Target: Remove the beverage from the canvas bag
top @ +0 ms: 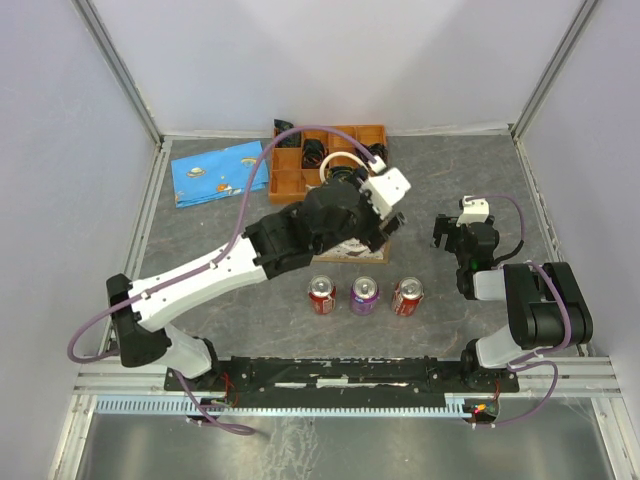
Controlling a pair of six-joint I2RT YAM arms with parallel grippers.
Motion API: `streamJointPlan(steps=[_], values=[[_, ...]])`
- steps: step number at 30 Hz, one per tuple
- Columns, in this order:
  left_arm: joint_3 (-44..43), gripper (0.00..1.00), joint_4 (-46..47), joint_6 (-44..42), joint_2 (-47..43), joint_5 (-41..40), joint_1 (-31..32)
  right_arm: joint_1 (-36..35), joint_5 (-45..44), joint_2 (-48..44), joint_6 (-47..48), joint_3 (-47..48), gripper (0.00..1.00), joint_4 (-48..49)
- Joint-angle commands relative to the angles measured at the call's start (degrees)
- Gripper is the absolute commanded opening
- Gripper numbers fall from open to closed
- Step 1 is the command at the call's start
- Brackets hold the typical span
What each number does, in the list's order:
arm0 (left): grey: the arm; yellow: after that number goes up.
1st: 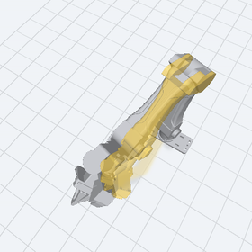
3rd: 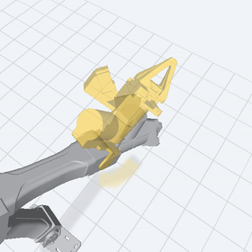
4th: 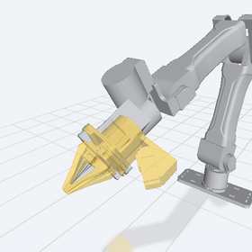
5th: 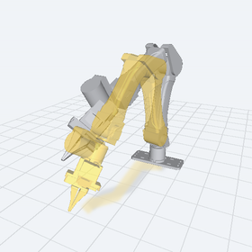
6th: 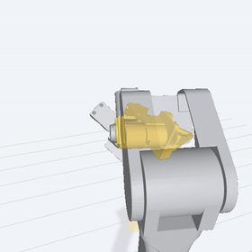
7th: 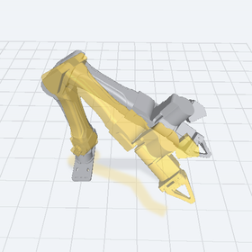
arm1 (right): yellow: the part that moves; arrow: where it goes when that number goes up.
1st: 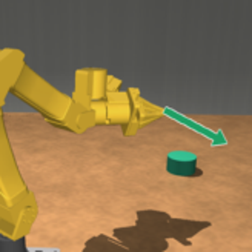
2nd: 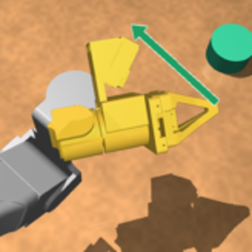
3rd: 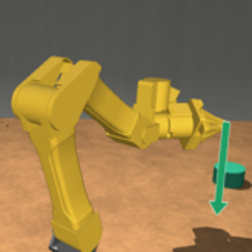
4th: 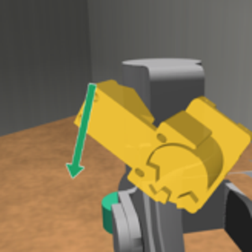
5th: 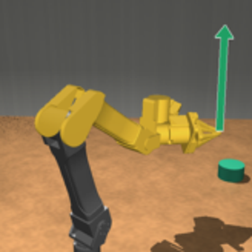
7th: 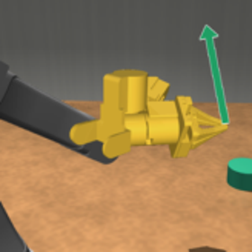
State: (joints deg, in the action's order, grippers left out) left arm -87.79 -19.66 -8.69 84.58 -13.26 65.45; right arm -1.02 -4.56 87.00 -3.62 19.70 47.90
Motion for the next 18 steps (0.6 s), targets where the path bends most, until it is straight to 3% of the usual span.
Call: streamJointPlan(steps=[1,11,18], values=[[0.5,0.8,1.0,-0.8,-1.2,0.2,-8.0,-0.2,-0.4,-0.2,0.6,1.7,0.99,1.2],[-2.0,0.77,-0.7,-1.5,6.4,10.4,-20.6,-0.2,-0.4,-0.2,0.5,1.6,0.99,1.2],[-4.3,0.79,-3.0,-2.4,14.8,10.8,-21.8,-0.2,-0.4,-0.2,0.6,1.7,0.99,1.2]])
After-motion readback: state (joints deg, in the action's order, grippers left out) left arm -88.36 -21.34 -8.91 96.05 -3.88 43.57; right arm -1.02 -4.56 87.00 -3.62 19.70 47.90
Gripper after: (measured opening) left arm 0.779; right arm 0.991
